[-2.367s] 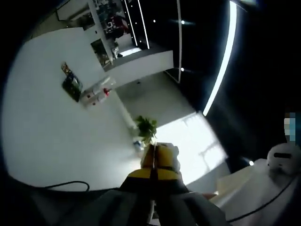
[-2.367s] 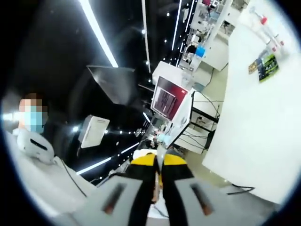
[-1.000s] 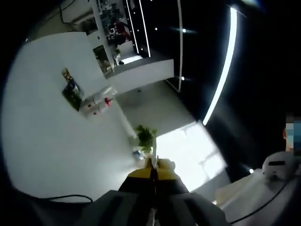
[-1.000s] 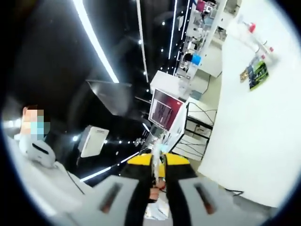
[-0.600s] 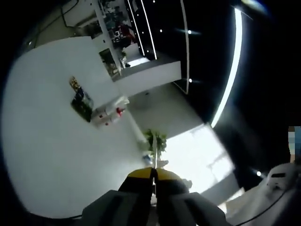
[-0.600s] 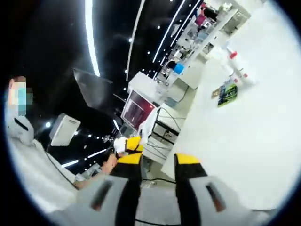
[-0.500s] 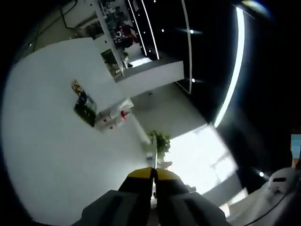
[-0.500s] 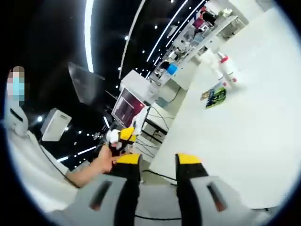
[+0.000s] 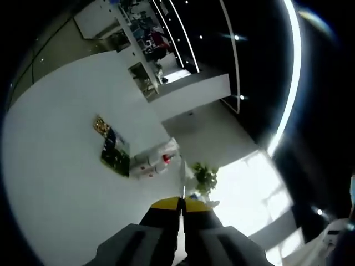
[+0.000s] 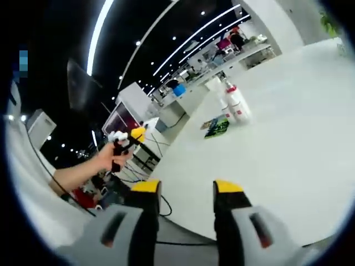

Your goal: Arrange the skincare products in the storage area until every visible bottle or jar stands upright without overlapping.

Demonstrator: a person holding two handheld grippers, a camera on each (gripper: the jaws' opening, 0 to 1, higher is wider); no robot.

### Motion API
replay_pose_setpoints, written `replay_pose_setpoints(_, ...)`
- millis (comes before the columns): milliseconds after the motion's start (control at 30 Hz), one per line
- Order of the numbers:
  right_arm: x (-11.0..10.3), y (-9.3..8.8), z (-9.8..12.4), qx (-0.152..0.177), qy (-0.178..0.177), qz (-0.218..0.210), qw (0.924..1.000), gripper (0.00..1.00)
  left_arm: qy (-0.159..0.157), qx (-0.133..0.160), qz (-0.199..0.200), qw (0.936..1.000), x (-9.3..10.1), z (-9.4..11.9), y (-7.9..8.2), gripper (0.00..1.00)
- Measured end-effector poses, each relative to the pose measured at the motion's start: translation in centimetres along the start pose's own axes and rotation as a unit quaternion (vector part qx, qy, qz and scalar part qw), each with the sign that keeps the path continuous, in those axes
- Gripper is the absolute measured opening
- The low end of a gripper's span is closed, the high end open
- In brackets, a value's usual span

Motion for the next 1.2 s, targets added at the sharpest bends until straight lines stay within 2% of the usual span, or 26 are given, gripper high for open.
replay_pose_setpoints(167,0.4,0.1,0.0,0.003,-0.012,0.011,0.9999,0.41,0.017,-0.008,0.004,0.9998,-1.5,-2.3,1.4,0.01)
replay_pose_setpoints(400,0.9,-0.4,-0.2,-0.016,-0.026,0.02,0.9993,0.41,0.04,-0.039,-0.012,0.9984,-3.6,-4.8,3.5,0.01)
replay_pose_setpoints(600,1.0,-0.8,-0.4,-0.033,-0.034,0.022,0.9986,0.41,0.058,-0.048,-0.015,0.9971,-6.1,-6.5,5.0,0.01)
replay_pose_setpoints(967,1.7,-1.3,-0.6,-0.059,-0.053,0.012,0.9968,0.4,0.105,-0.06,-0.002,0.9926,-10.8,-9.1,6.1,0.01)
replay_pose_setpoints(1200,2.2,-1.3,-0.9,-0.062,-0.063,-0.004,0.9961,0.41,0.115,-0.073,-0.002,0.9906,-12.4,-10.6,6.5,0.01)
Point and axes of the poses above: the point that each gripper's makers call its tool centre point, and the gripper's own axes: z roughly backward along the fingers, x roughly to its right, y roughly out of its top, the point moved 8 cm from there along z, roughly backward along the fingers, and after that the axes turned 8 degrees about x, right-handed, at the moved point
